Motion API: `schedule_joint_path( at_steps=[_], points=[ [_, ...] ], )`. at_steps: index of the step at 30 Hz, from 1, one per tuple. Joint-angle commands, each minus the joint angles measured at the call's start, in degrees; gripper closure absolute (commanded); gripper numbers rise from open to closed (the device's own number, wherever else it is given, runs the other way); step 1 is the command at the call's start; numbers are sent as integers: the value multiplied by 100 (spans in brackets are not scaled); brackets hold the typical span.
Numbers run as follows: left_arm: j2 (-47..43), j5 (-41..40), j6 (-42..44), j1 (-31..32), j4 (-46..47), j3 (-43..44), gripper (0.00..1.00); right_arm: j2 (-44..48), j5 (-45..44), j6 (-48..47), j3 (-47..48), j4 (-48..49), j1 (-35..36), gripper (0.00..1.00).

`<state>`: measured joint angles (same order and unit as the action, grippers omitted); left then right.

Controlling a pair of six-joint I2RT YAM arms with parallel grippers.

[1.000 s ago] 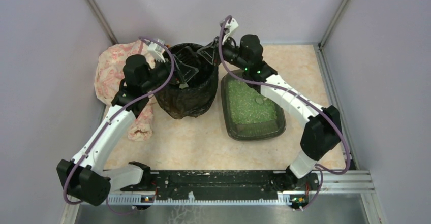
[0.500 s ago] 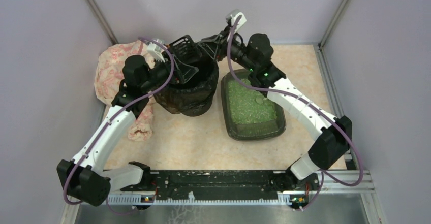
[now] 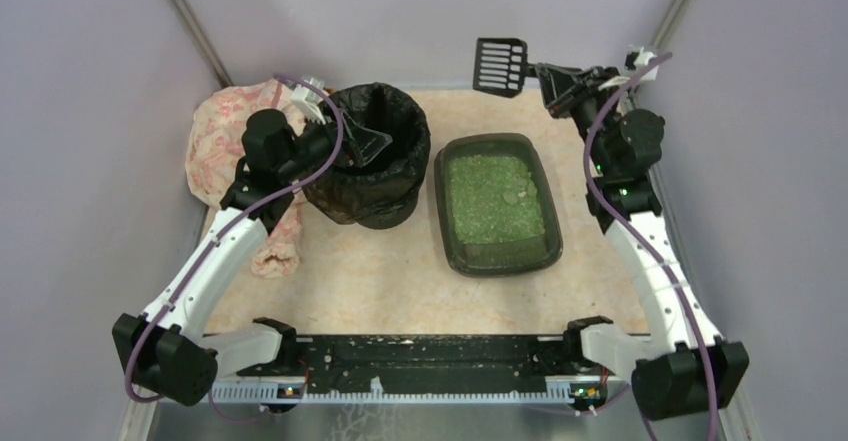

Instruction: Clean the litter box

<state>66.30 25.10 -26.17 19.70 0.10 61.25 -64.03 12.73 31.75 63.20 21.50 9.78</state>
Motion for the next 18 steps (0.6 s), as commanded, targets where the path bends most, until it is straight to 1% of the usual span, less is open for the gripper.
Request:
schedule_joint_path(
  at_steps=[1, 4, 7, 9, 14, 18],
  points=[
    [-53, 116, -26, -47, 236, -43, 18, 728, -715, -578, -405, -1034, -113, 100],
    [-26, 166, -43, -46, 236, -35, 18, 1017, -941, -927, -719, -1719, -149, 100],
    [-6, 182, -58, -46, 236, -35, 18, 1235, -1235, -1194, -993, -2114, -150, 100],
    [10, 198, -63, -51, 236, -37, 18, 1235, -1247, -1430, -1007, -2528, -159, 100],
    [58, 252, -96, -46, 245, -26, 18, 623, -1247, -1926, -519, -3629, -156, 100],
    [58, 219, -77, -46, 238, -37, 18, 178, -1242, -2119, -292, -3988, -151, 100]
  ],
)
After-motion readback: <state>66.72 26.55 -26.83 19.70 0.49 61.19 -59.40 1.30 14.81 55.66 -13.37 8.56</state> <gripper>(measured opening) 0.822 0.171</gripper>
